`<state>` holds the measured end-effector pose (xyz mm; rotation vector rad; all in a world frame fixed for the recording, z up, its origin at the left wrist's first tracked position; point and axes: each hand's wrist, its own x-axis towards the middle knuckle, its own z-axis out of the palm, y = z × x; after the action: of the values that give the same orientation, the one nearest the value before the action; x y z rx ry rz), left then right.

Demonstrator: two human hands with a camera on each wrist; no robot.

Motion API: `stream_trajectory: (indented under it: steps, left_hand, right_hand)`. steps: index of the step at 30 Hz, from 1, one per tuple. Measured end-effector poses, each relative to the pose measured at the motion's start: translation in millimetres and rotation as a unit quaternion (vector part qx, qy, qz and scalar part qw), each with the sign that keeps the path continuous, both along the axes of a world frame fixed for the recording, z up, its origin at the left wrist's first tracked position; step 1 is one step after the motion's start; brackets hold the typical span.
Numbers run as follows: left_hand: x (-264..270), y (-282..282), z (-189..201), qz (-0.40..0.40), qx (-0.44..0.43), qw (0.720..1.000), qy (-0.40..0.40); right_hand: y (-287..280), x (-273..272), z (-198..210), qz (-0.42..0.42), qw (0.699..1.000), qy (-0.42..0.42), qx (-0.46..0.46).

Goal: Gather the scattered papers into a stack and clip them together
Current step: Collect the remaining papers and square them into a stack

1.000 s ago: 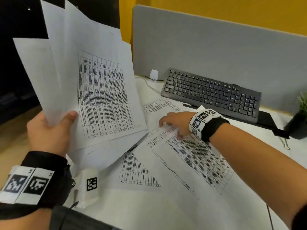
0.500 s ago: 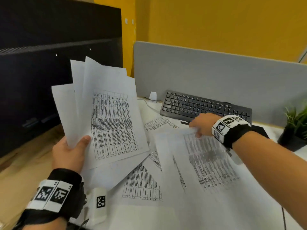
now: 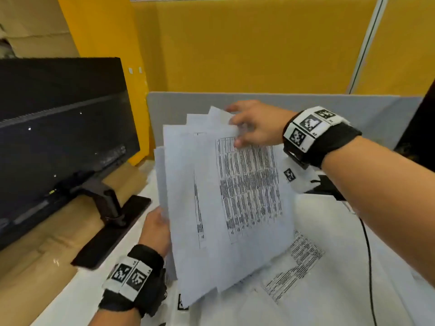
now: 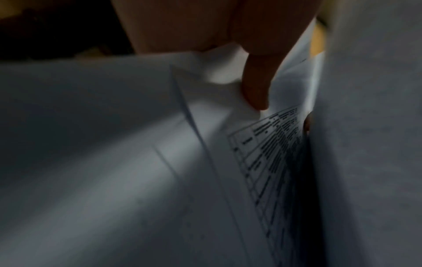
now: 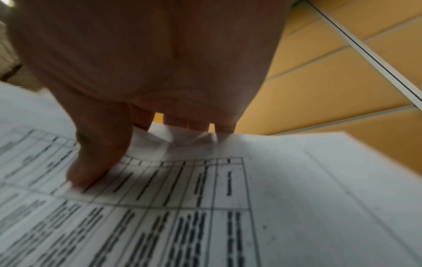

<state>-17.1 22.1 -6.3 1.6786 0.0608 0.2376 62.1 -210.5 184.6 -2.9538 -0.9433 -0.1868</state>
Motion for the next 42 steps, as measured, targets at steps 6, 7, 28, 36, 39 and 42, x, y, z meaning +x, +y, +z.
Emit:
stream_trajectory:
  steps: [6,7,28,36,39,42]
  left_hand:
    - [-20,-34,-4,-0.034,-0.107,0.991,0.073]
    - [-22,-38,-4,-0.05,-0.16,0.981,0.1]
    - [2,-16,16,0.019,-0.123,0.989,-0.081]
    - [-10,-23,2,-0.024,-0.167,0.982,-0.082]
    - [-15,-29,-11,-0.005,-0.153,0.986,-0.06]
    - [-13,-25,-5,0.005,-0.129,0.99,-0.064]
  right_hand:
    - [-18,-11,-31,-0.059,0.991,0.06,0.106]
    - [-20,-13,-35,-0.063,0.99,0.063,0.111]
    - [-87,-60,-33,-0.128,0.842,-0.066,0.52]
    - [-66,-76,-194,-0.151,0.662,0.227,0.698]
    - [-55,-76,-209,-0.157,0.624,0.207,0.737]
    - [-53,-77,-183,-0.143,0.662,0.154,0.72]
